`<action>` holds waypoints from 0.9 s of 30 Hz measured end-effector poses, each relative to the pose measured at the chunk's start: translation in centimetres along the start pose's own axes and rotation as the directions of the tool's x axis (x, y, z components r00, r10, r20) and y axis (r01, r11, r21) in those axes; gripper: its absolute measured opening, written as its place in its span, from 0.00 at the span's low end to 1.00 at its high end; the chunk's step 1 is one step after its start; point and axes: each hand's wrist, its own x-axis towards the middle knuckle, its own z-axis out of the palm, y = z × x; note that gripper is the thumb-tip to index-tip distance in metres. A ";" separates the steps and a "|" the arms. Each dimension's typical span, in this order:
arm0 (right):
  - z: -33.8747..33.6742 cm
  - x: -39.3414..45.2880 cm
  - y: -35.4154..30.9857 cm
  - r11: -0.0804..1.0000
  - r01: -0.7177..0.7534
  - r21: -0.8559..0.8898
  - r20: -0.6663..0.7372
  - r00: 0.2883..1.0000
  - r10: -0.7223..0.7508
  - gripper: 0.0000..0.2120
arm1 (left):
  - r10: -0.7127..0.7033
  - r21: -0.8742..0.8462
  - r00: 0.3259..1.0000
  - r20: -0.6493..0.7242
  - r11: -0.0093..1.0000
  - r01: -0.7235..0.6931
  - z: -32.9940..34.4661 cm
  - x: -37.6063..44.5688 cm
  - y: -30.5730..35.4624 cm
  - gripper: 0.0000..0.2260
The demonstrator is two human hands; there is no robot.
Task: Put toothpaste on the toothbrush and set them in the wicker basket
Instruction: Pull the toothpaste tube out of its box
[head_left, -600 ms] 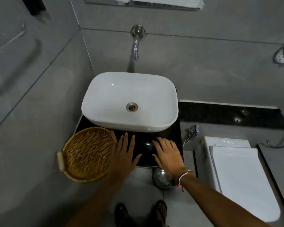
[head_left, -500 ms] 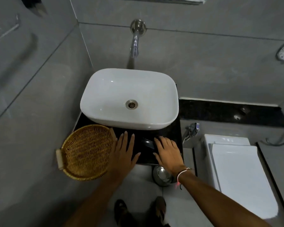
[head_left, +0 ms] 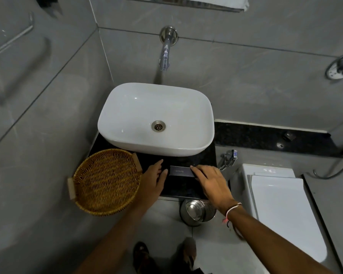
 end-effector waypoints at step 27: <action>-10.2 5.2 1.2 0.863 0.399 -0.310 0.031 0.911 -0.410 0.28 | -0.245 -0.907 0.929 0.277 0.253 0.337 1.7 1.1 0.0 0.12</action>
